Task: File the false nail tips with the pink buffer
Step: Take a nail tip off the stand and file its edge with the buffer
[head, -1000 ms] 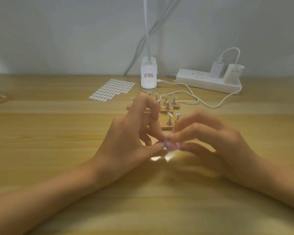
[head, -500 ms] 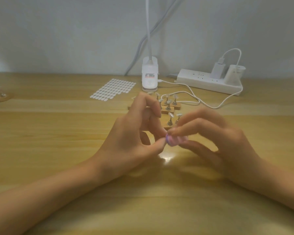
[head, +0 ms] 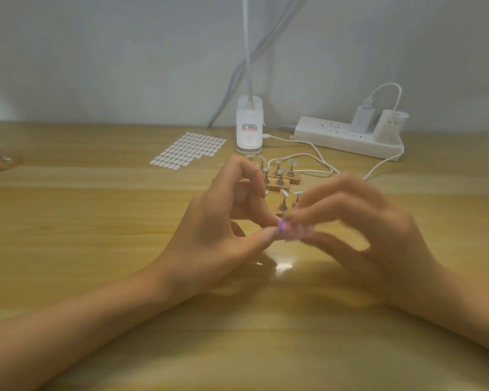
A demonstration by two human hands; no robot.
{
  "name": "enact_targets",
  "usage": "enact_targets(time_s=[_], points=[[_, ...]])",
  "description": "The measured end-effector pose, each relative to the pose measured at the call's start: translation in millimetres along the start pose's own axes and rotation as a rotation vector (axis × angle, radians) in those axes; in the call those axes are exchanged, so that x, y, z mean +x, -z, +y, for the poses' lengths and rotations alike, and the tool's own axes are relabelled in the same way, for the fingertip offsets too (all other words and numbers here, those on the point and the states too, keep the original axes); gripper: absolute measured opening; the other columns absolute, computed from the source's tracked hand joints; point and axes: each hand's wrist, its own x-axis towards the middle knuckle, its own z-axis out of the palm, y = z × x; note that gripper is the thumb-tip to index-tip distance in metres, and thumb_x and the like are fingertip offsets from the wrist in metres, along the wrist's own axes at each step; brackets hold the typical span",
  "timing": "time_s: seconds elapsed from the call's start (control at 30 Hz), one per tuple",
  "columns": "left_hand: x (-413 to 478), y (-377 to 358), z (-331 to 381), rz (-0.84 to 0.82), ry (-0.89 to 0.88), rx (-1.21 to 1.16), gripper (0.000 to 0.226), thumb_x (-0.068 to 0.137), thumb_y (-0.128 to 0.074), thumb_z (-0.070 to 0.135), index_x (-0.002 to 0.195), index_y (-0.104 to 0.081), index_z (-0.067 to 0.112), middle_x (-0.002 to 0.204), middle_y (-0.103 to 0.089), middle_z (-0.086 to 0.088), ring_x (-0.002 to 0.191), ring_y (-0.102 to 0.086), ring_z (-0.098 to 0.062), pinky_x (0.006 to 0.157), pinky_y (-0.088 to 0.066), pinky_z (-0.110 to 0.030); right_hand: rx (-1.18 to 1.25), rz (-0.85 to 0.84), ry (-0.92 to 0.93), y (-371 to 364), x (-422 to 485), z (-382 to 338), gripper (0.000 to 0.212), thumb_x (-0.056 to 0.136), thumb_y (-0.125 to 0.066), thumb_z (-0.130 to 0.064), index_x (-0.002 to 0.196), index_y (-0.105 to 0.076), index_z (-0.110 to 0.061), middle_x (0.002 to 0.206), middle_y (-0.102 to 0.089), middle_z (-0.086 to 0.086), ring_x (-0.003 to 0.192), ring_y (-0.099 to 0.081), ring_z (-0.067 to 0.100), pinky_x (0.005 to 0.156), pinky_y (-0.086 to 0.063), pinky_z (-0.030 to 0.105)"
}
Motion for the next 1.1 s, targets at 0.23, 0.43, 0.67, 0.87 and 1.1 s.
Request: enact_targets(time_s=[0.23,0.43,0.67,0.87,1.1], points=[[0.0,-0.9,0.5,-0.012,-0.013,0.015,0.042,0.078,-0.076,0.008,0.096,-0.041,0.024,0.078,-0.072,0.017,0.079,-0.074,-0.012,0.051,-0.046,-0.017,-0.022,0.036,-0.03,3.3,-0.2,1.5,0.009,0.094,-0.071,-0.011,0.103,-0.071,-0.008,0.098,-0.062,0.008,0.091,-0.064,0.019,0.082,-0.051,0.03],[-1.3,0.6,1.8,0.025,0.009,0.008,0.042,0.075,-0.078,0.009,0.093,-0.044,0.026,0.077,-0.075,0.009,0.075,-0.075,-0.018,0.051,-0.048,-0.019,-0.062,0.052,-0.044,8.3,0.8,3.8,0.016,0.089,-0.078,-0.004,0.102,-0.073,-0.01,0.092,-0.062,0.009,0.087,-0.064,0.017,0.081,-0.052,0.03],[0.1,0.9,1.6,0.034,0.053,-0.007,0.043,0.073,-0.08,0.011,0.089,-0.045,0.03,0.076,-0.076,0.007,0.073,-0.075,-0.014,0.053,-0.049,-0.019,-0.062,0.033,-0.026,6.7,2.9,3.5,0.014,0.09,-0.077,-0.007,0.104,-0.076,-0.008,0.092,-0.065,0.01,0.086,-0.066,0.021,0.078,-0.052,0.036],[1.2,1.6,-1.0,0.017,0.093,-0.046,0.041,0.072,-0.078,0.01,0.087,-0.044,0.027,0.076,-0.076,0.005,0.073,-0.075,-0.015,0.052,-0.046,-0.016,-0.074,-0.001,0.005,3.7,0.5,5.3,0.014,0.09,-0.077,-0.006,0.104,-0.076,-0.01,0.094,-0.065,0.01,0.086,-0.066,0.021,0.078,-0.052,0.035],[0.7,1.4,0.7,-0.017,0.089,-0.061,0.039,0.073,-0.08,0.013,0.086,-0.045,0.025,0.073,-0.075,0.006,0.071,-0.074,-0.012,0.052,-0.045,-0.018,-0.007,-0.017,0.006,2.5,0.7,0.9,0.014,0.094,-0.073,-0.009,0.107,-0.074,-0.011,0.094,-0.065,0.011,0.089,-0.066,0.023,0.079,-0.052,0.034]])
